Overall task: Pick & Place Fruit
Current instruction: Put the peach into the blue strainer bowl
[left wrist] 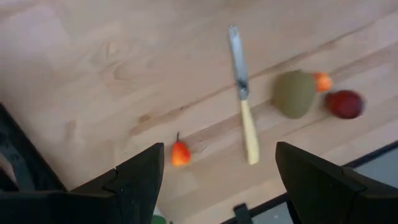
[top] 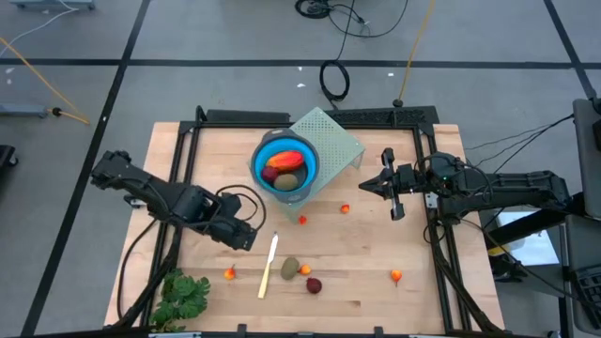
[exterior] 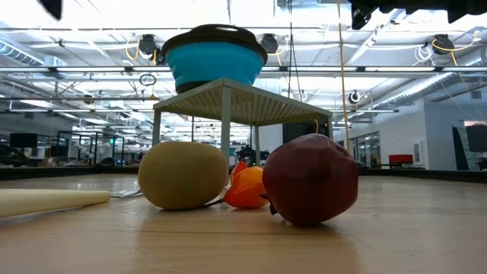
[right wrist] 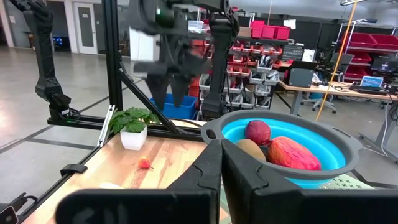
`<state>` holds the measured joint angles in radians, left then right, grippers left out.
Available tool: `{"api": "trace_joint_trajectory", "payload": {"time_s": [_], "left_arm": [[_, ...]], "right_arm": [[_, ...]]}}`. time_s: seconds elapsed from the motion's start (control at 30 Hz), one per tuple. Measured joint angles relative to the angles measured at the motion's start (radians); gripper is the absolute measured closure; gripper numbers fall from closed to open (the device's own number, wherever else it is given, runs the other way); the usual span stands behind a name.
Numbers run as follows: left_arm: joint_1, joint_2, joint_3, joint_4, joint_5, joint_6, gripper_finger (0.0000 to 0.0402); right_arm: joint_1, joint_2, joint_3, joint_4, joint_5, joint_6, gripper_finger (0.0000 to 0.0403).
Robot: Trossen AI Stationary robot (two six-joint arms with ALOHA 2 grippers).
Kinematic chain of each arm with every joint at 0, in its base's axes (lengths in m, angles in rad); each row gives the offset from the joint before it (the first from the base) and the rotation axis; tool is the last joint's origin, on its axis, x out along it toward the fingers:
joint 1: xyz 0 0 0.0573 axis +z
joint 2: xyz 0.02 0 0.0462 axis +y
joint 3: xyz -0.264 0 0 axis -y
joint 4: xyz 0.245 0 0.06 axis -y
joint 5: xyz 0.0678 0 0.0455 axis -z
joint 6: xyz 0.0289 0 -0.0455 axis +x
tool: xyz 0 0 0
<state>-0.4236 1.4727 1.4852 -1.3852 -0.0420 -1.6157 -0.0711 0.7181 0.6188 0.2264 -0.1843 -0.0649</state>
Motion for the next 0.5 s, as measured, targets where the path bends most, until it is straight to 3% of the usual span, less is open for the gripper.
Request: {"api": "trace_joint_trajectory", "payload": {"time_s": [0.2, 0.5], "left_arm": [[-0.009, 0.0, -0.111, 0.024, 0.068, -0.087, 0.0094], [-0.043, 0.0, -0.286, 0.243, 0.068, -0.124, 0.0094]], "right_arm": [[0.0, 0.0, 0.0, 0.0, 0.0, 0.0, 0.0399], [0.0, 0.0, 0.0, 0.0, 0.0, 0.0, 0.0399]]}}
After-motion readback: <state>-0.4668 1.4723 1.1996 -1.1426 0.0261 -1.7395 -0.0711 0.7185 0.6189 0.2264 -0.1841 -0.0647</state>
